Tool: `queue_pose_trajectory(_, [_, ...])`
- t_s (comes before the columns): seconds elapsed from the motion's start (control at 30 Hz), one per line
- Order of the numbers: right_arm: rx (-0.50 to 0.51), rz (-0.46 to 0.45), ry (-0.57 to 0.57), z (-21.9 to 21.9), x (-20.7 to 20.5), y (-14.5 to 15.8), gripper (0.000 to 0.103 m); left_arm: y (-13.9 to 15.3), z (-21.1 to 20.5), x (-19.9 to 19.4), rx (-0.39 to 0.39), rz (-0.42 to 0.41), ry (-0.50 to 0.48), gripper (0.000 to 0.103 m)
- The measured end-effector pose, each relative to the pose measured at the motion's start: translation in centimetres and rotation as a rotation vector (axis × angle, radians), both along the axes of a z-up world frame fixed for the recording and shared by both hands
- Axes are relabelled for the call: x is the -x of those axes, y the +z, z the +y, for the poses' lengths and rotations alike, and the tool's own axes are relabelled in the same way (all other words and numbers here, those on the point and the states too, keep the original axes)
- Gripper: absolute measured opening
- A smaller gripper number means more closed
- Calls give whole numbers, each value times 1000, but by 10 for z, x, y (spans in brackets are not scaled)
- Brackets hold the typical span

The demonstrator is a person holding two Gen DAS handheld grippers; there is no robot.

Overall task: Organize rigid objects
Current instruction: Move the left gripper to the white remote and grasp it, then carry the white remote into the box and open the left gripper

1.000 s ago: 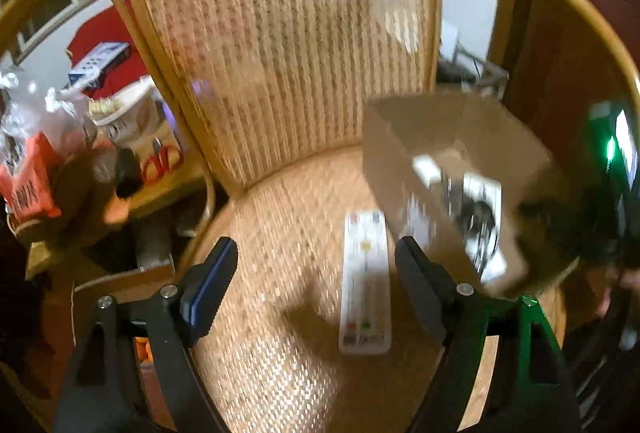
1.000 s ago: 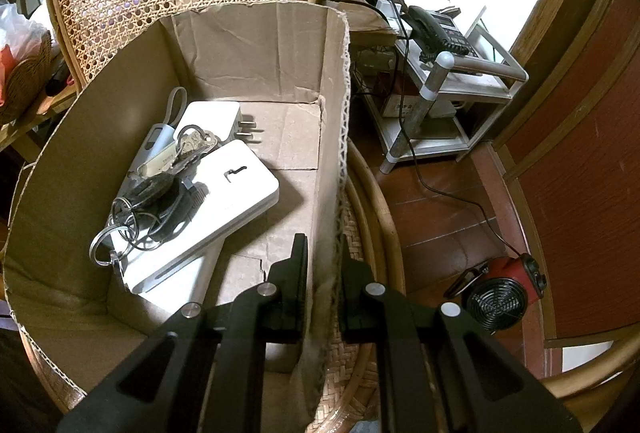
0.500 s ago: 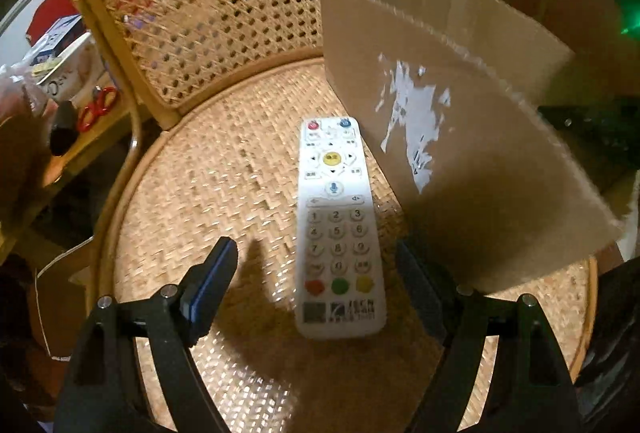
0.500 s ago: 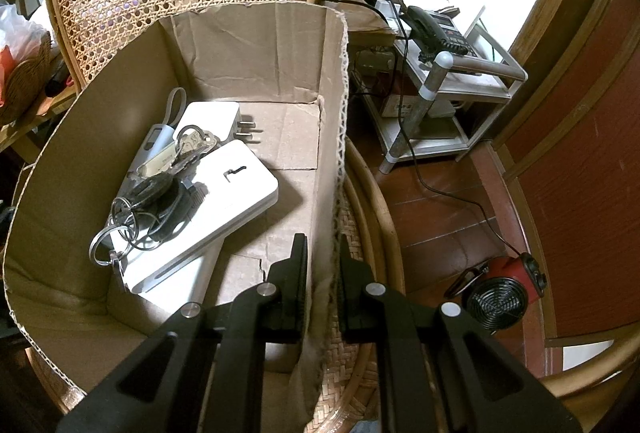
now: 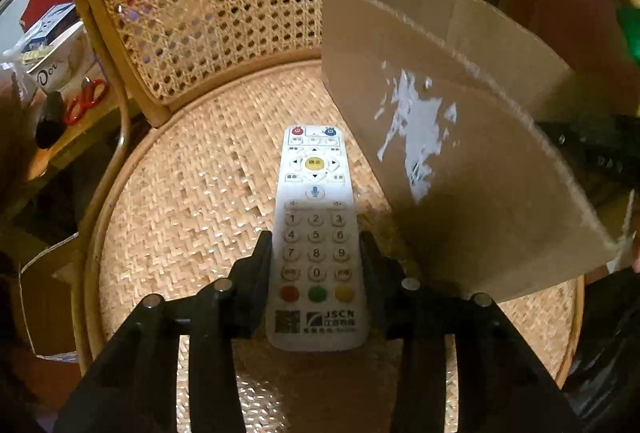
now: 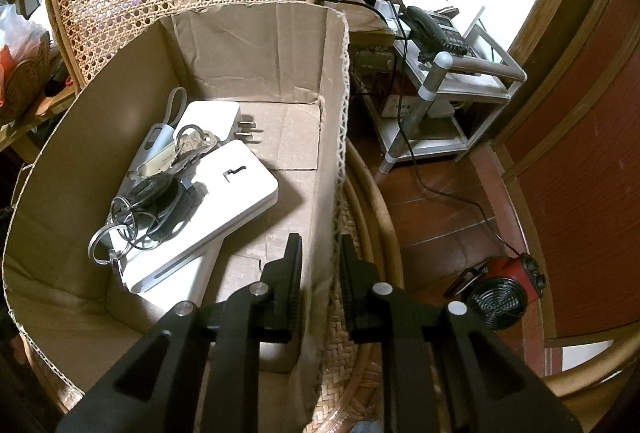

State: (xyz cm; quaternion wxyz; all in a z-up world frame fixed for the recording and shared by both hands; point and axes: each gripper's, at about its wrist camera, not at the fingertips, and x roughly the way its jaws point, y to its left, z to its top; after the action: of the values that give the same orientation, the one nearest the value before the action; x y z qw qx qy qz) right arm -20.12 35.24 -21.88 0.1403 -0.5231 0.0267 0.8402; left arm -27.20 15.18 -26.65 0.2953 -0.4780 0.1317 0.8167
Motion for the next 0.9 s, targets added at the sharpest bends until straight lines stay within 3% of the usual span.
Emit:
queue_pose_trajectory(0.33, [1,0,0,-1,0,1,19,63,-10,7,-29,100,49,39])
queue_pose_trajectory(0.5, [0,0,-1,0,0,0,19,108,-6,5,-91,183,93,39])
queue_pose_trajectory(0.63, [2,0,-1,0,0,0,19,130,20,-2,-121,225,41,40])
queue_pose_trajectory(0.9, [3,1,-1,-1,-1,0,19,126,77,-18,-133,197,-56,40])
